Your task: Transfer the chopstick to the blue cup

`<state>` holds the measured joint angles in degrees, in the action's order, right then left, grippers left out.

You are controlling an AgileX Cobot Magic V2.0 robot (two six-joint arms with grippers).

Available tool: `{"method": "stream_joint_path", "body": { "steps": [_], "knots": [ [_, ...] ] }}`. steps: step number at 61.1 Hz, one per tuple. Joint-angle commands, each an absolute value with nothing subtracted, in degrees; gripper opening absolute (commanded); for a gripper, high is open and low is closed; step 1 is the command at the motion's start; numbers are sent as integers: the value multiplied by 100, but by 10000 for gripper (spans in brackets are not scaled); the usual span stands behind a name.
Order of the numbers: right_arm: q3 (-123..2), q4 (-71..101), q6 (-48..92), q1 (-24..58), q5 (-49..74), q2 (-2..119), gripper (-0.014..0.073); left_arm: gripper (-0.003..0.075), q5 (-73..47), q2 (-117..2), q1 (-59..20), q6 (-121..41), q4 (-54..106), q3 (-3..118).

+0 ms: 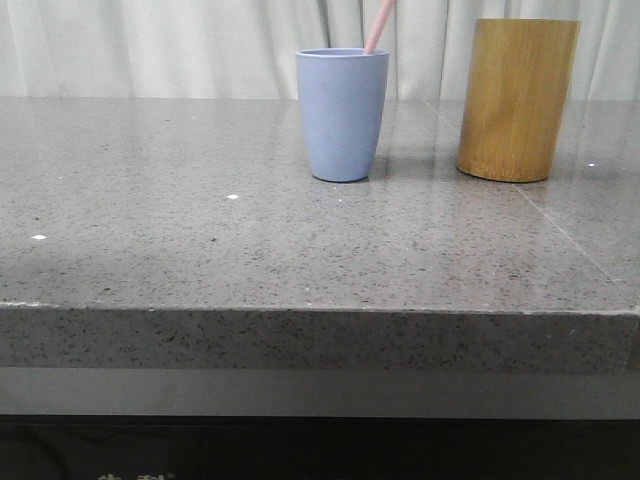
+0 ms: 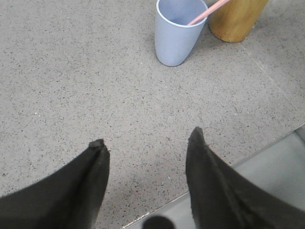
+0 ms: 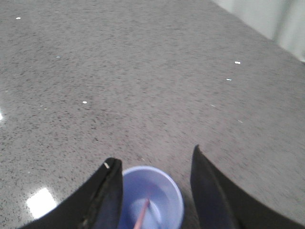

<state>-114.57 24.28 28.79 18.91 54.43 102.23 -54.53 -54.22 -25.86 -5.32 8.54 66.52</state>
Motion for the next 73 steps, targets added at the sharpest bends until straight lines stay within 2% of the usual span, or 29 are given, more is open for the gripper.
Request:
{"method": "stream_joint_path", "body": {
  "steps": [1,14,23,41,57,73],
  "knots": [
    [-11631,1909,2218,1841,5363,9492,373,367,-5021,-5359,-2572,-551,963,6802],
    [-11525,987,914,1841,6279,8342,373,367,-5009,-5359,-2572,-551,963,6802],
    [-10662,980,811,1841,6458,7439,373,367,-5009,-5359,-2572,-551,963,6802],
    [-7818,602,586,1841,6054,5442,373,367,-5009,-5359,-2572,-551,963,6802],
    [-5847,456,89,1841,5171,3651,373,367,-5009,-5359,-2572,-551,963,6802],
    [-4994,456,74,1841,4833,2492,373,365,-5009,-5359,-2572,-551,963,6802]
  ]
}}
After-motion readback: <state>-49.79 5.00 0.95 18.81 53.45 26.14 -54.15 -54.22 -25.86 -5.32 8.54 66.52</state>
